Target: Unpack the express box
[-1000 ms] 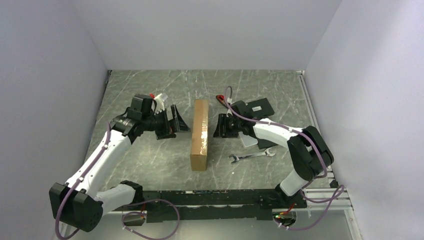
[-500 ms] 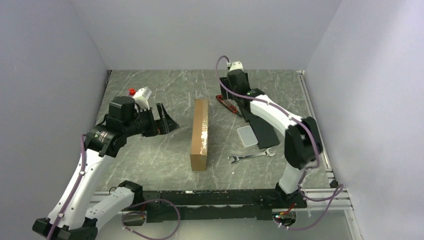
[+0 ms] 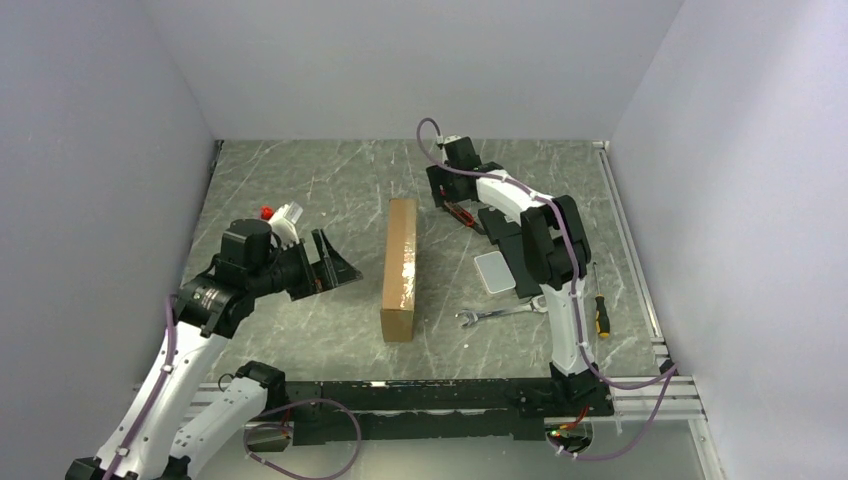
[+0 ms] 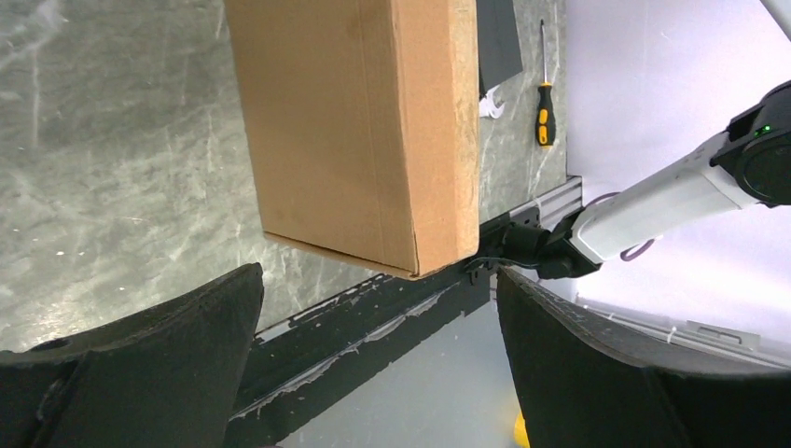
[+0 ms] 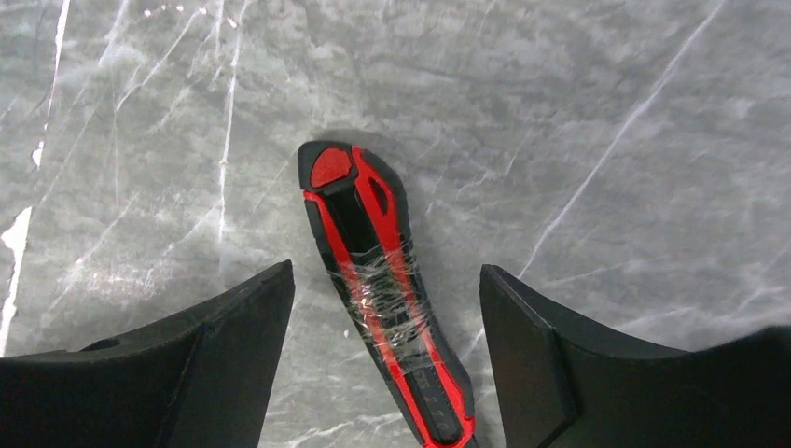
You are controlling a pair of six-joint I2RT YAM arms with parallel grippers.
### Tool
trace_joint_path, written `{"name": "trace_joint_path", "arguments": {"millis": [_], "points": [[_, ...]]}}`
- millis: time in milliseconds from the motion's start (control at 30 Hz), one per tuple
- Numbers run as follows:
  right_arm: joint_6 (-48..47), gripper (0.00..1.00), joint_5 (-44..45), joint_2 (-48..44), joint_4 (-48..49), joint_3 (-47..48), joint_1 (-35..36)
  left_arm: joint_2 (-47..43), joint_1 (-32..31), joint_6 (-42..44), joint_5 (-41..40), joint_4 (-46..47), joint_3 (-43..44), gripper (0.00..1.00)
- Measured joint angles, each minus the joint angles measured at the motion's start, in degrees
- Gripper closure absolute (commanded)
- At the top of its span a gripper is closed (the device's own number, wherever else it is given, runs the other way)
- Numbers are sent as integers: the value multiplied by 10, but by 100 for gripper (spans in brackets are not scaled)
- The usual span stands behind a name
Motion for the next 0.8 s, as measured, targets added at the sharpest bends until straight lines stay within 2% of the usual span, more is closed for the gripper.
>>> {"name": "trace_joint_path", "arguments": {"millis": [100, 267, 400, 533, 667, 733, 800], "points": [[18, 32, -43, 2, -5, -6, -12, 0, 0, -11, 10, 7, -7, 1], [46, 35, -92, 2, 0, -37, -22, 1, 0, -13, 19, 17, -8, 1], [54, 55, -93, 1, 10, -45, -21, 8, 0, -14, 24, 23, -8, 1], [62, 71, -83, 1, -11, -36, -21, 13, 0, -15, 30, 30, -8, 1], [77, 96, -68, -6, -51, -6, -20, 18, 0, -16, 33, 31, -8, 0], [87, 100, -56, -12, -85, 43, -19, 25, 0, -19, 36, 36, -7, 1], [96, 100, -52, -37, -105, 92, -20, 34, 0, -25, 41, 43, -7, 1]]}}
